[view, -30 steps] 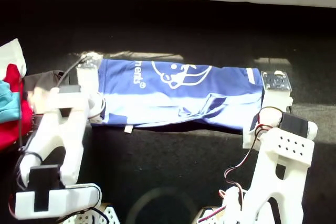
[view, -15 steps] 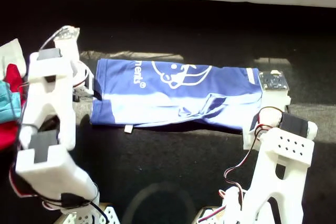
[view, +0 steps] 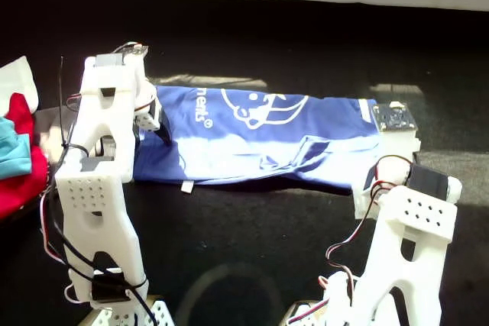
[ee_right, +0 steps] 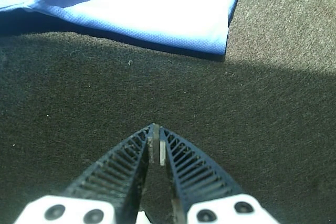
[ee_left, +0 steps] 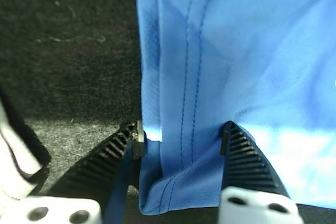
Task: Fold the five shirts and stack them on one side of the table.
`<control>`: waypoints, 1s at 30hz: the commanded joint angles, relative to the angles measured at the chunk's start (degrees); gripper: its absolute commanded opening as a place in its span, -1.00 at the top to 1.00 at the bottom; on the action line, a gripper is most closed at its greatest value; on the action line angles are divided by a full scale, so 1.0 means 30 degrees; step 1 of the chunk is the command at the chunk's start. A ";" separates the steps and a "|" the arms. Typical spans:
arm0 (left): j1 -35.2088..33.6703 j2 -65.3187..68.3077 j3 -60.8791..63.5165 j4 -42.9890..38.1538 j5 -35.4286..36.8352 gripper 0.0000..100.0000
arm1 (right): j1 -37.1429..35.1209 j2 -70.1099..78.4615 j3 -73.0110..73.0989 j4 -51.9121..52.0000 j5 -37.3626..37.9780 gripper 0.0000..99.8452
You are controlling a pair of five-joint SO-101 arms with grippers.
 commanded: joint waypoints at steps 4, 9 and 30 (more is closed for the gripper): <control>-0.0542 0.1890 -0.3209 0.1055 0.0059 0.51 | 0.0015 -0.0425 0.0044 -0.0015 0.0117 0.99; -0.1275 0.2711 -0.5201 0.2051 0.0029 0.51 | -0.0044 -0.0425 0.0044 -0.0103 0.0117 0.99; -0.2593 0.0923 -0.5495 0.4630 -0.2256 0.98 | 0.1011 -0.0425 0.3883 -0.4703 0.0029 0.99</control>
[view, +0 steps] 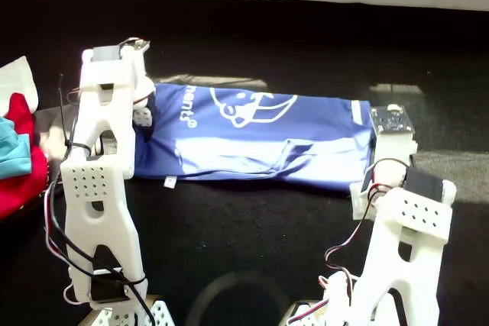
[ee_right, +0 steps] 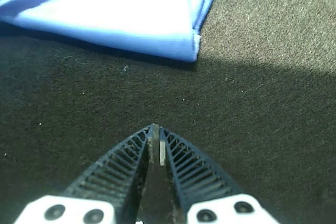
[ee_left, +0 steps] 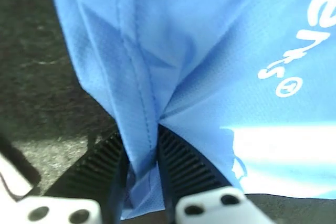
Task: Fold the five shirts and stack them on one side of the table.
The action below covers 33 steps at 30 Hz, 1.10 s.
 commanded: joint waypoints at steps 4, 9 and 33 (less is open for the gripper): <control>-0.0366 -0.3473 -0.0190 0.2198 -0.1084 0.98 | 0.2183 -0.0425 0.4498 -0.5553 0.0088 0.99; 0.2183 -0.6139 0.0630 0.2315 -0.0996 0.98 | 0.4293 -0.0425 0.7165 -0.9333 0.0029 0.99; 1.6806 -0.9216 0.0278 -0.1582 0.0147 0.98 | 0.7048 -0.0601 1.1355 -1.5136 -0.1172 0.99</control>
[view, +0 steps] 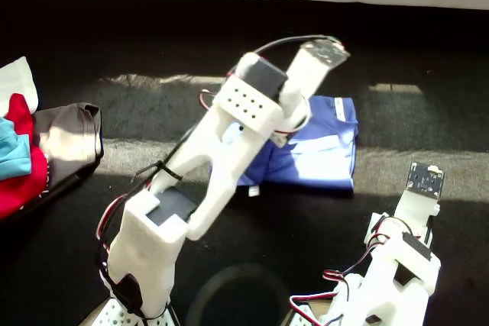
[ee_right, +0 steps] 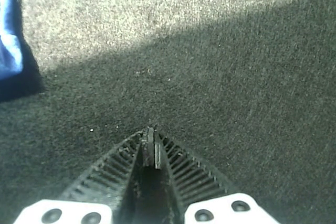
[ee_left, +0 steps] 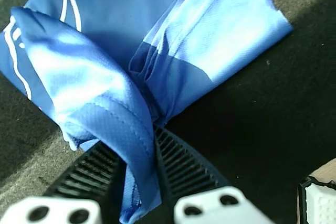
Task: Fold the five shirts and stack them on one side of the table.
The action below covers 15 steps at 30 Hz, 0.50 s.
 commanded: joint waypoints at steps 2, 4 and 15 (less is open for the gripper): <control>0.1392 -0.1011 -0.0718 -0.1817 0.0117 0.98 | 0.0484 -0.0044 0.0132 -0.0337 -0.0176 0.99; 0.1832 -0.0777 -0.0718 -0.2696 0.0117 0.98 | 0.0484 -0.0044 0.0103 -0.0337 -0.0176 0.99; 0.3062 0.3238 -0.1861 -0.7121 0.0117 0.98 | 0.0484 0.0044 0.0073 -0.0337 -0.0176 0.99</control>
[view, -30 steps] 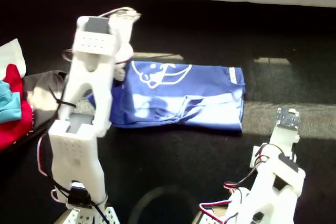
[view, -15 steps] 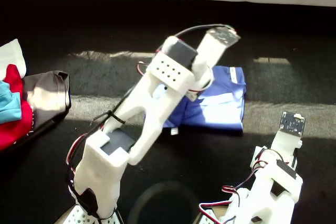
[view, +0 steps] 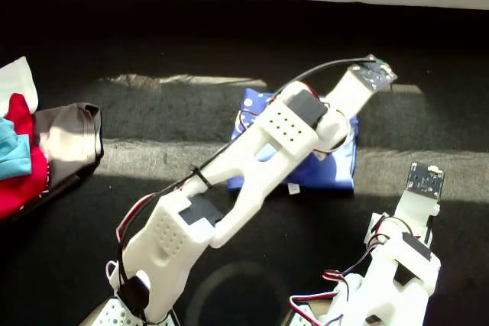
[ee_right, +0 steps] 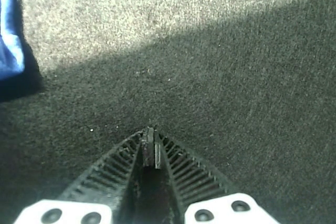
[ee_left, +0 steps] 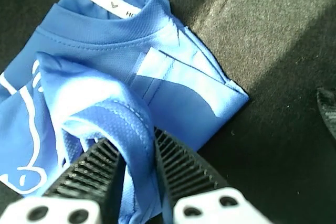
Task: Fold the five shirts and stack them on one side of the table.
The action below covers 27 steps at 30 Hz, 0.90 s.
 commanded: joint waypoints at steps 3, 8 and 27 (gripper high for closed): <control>0.0425 0.1158 -0.3121 -0.1495 0.0088 0.98 | 0.0484 0.0044 0.0073 -0.0337 -0.0176 0.99; 0.0484 0.3648 -0.6051 -0.1495 0.0088 0.98 | 0.0484 0.0044 0.0073 -0.0337 -0.0176 0.99; -0.0864 0.6989 -1.4168 0.2667 0.0088 0.67 | 0.0484 0.0044 0.0073 -0.0337 -0.0176 0.99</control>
